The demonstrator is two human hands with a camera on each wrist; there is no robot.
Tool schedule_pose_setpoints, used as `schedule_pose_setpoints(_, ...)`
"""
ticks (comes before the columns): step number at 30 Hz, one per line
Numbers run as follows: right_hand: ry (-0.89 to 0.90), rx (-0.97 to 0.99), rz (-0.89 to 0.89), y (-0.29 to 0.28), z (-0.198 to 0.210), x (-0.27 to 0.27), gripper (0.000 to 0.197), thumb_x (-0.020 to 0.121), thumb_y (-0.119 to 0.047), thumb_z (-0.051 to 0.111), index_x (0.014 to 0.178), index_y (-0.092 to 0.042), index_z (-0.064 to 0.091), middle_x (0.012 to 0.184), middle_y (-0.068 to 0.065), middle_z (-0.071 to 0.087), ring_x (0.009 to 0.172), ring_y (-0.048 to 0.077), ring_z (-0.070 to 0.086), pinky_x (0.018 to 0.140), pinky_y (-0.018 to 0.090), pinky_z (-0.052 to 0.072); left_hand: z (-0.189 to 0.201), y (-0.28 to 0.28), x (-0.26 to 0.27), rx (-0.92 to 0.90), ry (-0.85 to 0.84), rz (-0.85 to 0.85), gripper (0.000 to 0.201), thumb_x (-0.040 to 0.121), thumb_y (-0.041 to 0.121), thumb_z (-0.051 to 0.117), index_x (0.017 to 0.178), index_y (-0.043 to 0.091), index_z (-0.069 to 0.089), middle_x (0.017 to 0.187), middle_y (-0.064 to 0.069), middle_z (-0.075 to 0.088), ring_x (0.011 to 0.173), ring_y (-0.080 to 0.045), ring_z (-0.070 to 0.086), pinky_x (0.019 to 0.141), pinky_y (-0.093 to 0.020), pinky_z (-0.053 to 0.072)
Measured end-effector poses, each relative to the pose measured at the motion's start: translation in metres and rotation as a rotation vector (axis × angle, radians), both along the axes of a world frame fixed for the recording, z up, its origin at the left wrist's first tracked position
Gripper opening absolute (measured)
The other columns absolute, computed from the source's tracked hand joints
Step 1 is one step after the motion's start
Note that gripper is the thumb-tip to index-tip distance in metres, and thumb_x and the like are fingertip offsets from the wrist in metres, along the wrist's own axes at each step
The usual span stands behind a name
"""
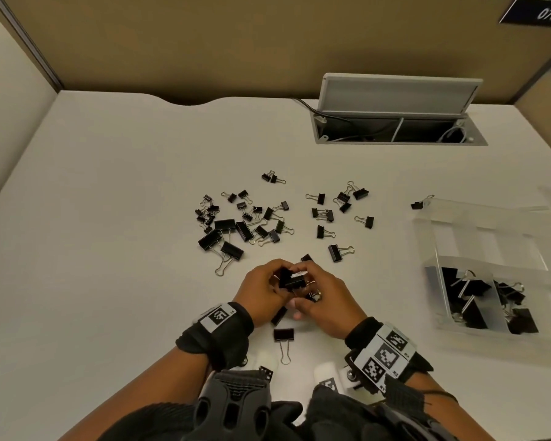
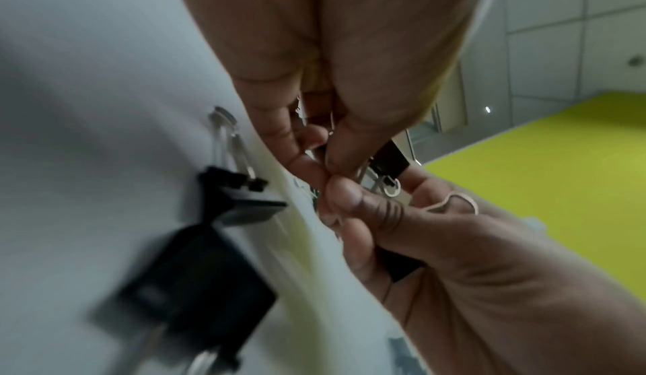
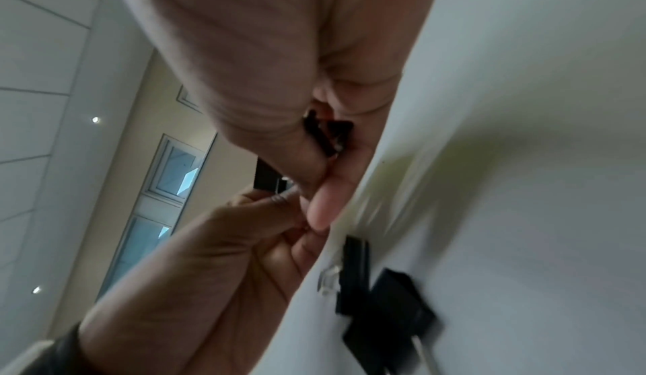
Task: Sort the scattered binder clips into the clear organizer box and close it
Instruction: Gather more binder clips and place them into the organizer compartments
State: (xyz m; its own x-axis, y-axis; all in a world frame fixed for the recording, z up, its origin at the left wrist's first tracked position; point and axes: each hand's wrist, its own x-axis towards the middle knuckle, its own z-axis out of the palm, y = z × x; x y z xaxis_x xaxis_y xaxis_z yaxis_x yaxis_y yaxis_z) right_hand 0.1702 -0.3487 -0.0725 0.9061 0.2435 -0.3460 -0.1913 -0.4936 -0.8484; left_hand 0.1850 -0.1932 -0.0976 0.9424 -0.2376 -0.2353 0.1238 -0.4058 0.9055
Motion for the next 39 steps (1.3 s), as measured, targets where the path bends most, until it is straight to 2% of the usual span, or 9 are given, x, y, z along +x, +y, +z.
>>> schedule_pose_setpoints(4,0.155,0.279,-0.139,-0.005,0.002,-0.001,0.034,0.081,0.001,0.068,0.109,-0.017,0.061,0.103,0.012,0.063,0.081,0.015,0.067,0.061,0.026,0.056,0.005,0.011,-0.002,-0.400,0.242,0.056,0.038,0.070,-0.009,0.067,0.098,0.017,0.062,0.098,-0.007,0.065,0.093,-0.021,0.063,0.081,-0.030,0.054)
schedule_pose_setpoints(8,0.284,0.525,-0.240,-0.022,0.007,-0.007,0.029,0.083,0.000,0.065,0.111,-0.008,0.062,0.094,0.013,0.065,0.078,0.017,0.067,0.059,0.024,0.052,0.005,0.025,-0.006,-0.974,0.605,0.144,0.029,0.060,-0.005,0.051,0.086,0.007,0.055,0.085,-0.013,0.055,0.076,-0.021,0.054,0.059,-0.026,0.052)
schedule_pose_setpoints(13,0.246,0.386,-0.255,-0.050,0.011,-0.023,0.028,0.074,-0.023,0.072,0.098,-0.009,0.068,0.078,0.005,0.064,0.068,0.015,0.057,0.055,0.023,0.045,0.007,0.041,-0.011,-1.211,0.680,0.173,0.028,0.055,0.019,0.064,0.078,0.007,0.054,0.075,-0.011,0.052,0.063,-0.020,0.051,0.046,-0.023,0.045)
schedule_pose_setpoints(18,0.068,-0.205,-0.087,-0.086,0.017,-0.046,0.031,0.065,-0.030,0.085,0.090,-0.032,0.067,0.073,-0.004,0.061,0.060,0.003,0.051,0.062,0.017,0.044,0.005,0.048,-0.010,-0.479,0.458,0.148,0.037,0.073,0.022,0.077,0.058,0.016,0.044,0.052,0.001,0.040,0.044,-0.014,0.031,0.040,-0.020,0.028)
schedule_pose_setpoints(23,0.125,-0.454,0.194,-0.089,0.014,-0.072,0.048,0.063,-0.034,0.084,0.104,-0.044,0.061,0.096,-0.013,0.054,0.077,-0.001,0.049,0.065,0.011,0.036,0.008,0.047,-0.009,0.245,0.217,-0.316,0.046,0.067,0.033,0.084,0.104,0.031,0.056,0.055,0.008,0.045,0.049,-0.006,0.038,0.056,-0.022,0.037)
schedule_pose_setpoints(27,0.145,-0.499,0.226,-0.084,-0.003,-0.087,0.051,0.062,-0.033,0.083,0.105,-0.044,0.058,0.105,-0.019,0.047,0.092,-0.005,0.049,0.072,0.011,0.038,0.014,0.041,-0.012,0.509,0.135,-0.459,0.063,0.068,0.035,0.082,0.120,0.043,0.047,0.072,0.013,0.043,0.065,-0.005,0.042,0.064,-0.023,0.036)
schedule_pose_setpoints(31,0.064,-0.501,0.126,-0.080,-0.011,-0.093,0.034,0.071,-0.038,0.078,0.098,-0.039,0.058,0.100,-0.017,0.050,0.088,0.000,0.052,0.070,0.012,0.038,0.015,0.035,-0.018,0.585,0.046,-0.444,0.048,0.074,0.035,0.076,0.113,0.043,0.050,0.070,0.015,0.042,0.066,-0.004,0.041,0.066,-0.025,0.036)
schedule_pose_setpoints(35,0.040,-0.248,-0.125,-0.067,-0.004,-0.089,0.029,0.074,-0.039,0.076,0.096,-0.025,0.064,0.096,-0.010,0.060,0.075,0.002,0.056,0.064,0.013,0.043,0.014,0.031,-0.022,0.628,-0.008,-0.442,0.036,0.079,0.041,0.070,0.109,0.038,0.051,0.080,0.014,0.048,0.074,-0.008,0.047,0.064,-0.024,0.035)
schedule_pose_setpoints(39,0.362,0.699,-0.523,-0.052,-0.001,-0.080,0.026,0.070,-0.010,0.072,0.089,-0.006,0.055,0.082,0.017,0.062,0.056,0.017,0.051,0.043,0.022,0.034,0.012,0.044,-0.019,0.533,0.044,-0.407,0.034,0.080,0.049,0.067,0.102,0.029,0.051,0.072,0.009,0.048,0.066,-0.009,0.045,0.061,-0.023,0.035)
